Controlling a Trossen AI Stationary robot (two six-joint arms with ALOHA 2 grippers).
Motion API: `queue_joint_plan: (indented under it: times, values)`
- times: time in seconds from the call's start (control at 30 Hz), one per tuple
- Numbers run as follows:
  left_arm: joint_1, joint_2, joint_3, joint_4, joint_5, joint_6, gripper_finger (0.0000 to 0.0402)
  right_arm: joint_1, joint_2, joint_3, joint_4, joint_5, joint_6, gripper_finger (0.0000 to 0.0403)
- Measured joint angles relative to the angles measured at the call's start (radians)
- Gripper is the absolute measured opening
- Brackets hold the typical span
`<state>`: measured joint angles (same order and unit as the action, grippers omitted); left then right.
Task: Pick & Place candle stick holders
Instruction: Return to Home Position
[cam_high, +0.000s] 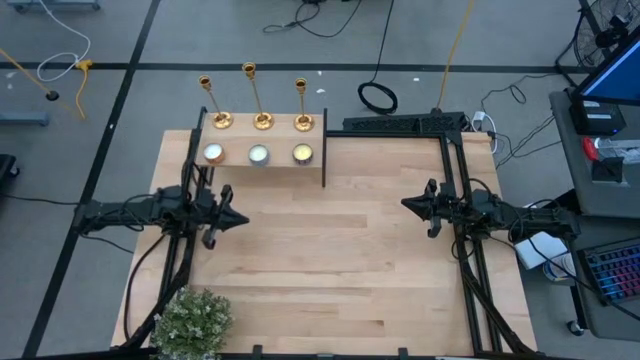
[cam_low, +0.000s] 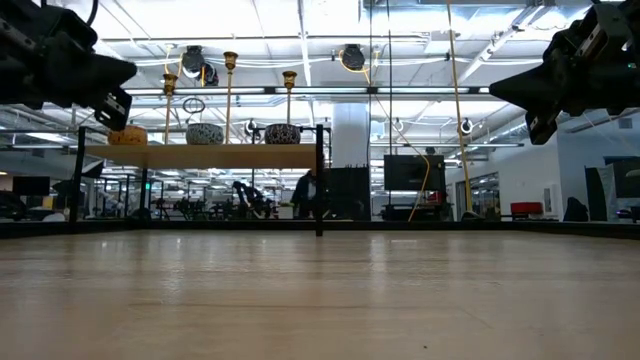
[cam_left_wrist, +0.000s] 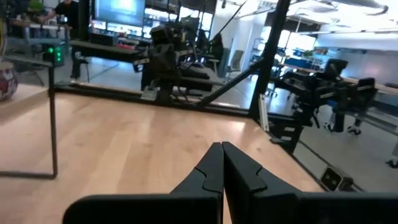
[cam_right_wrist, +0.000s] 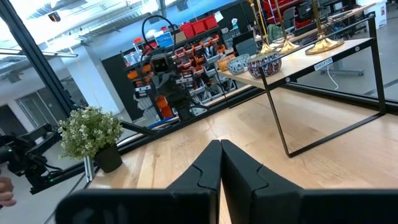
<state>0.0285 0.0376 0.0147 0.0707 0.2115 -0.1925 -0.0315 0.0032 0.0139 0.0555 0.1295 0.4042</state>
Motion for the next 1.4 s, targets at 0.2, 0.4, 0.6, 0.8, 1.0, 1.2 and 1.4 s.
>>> queue_joint_plan:
  times: [0.2, 0.4, 0.6, 0.8, 1.0, 1.2, 1.4]
  values:
    - [0.006, 0.011, 0.001, -0.029, -0.015, -0.008, 0.0001, 0.0, 0.0, 0.0, 0.0, 0.0, 0.0, 0.0005]
    - [0.006, 0.01, 0.001, -0.027, -0.002, -0.021, 0.0002, 0.0, 0.0, 0.0, 0.0, 0.0, 0.0, 0.0008]
    - [0.006, 0.01, 0.001, -0.029, -0.015, 0.001, 0.0003, 0.0, 0.0, 0.0, 0.0, 0.0, 0.0, 0.0008]
    - [0.006, 0.01, 0.001, -0.025, -0.029, -0.047, 0.0006, 0.0, 0.0, 0.0, 0.0, 0.0, 0.0, 0.0009]
    - [0.006, 0.01, 0.001, -0.024, -0.029, -0.08, 0.001, 0.0, 0.0, 0.0, 0.0, 0.0, 0.0, 0.0009]
    - [0.006, 0.01, 0.001, -0.024, -0.029, -0.08, 0.0003, 0.0, 0.0, 0.0, 0.0, 0.0, 0.0, 0.0007]
    - [0.006, 0.01, 0.001, -0.023, -0.029, -0.08, 0.0017, 0.0, 0.0, 0.0, 0.0, 0.0, 0.0, 0.0008]
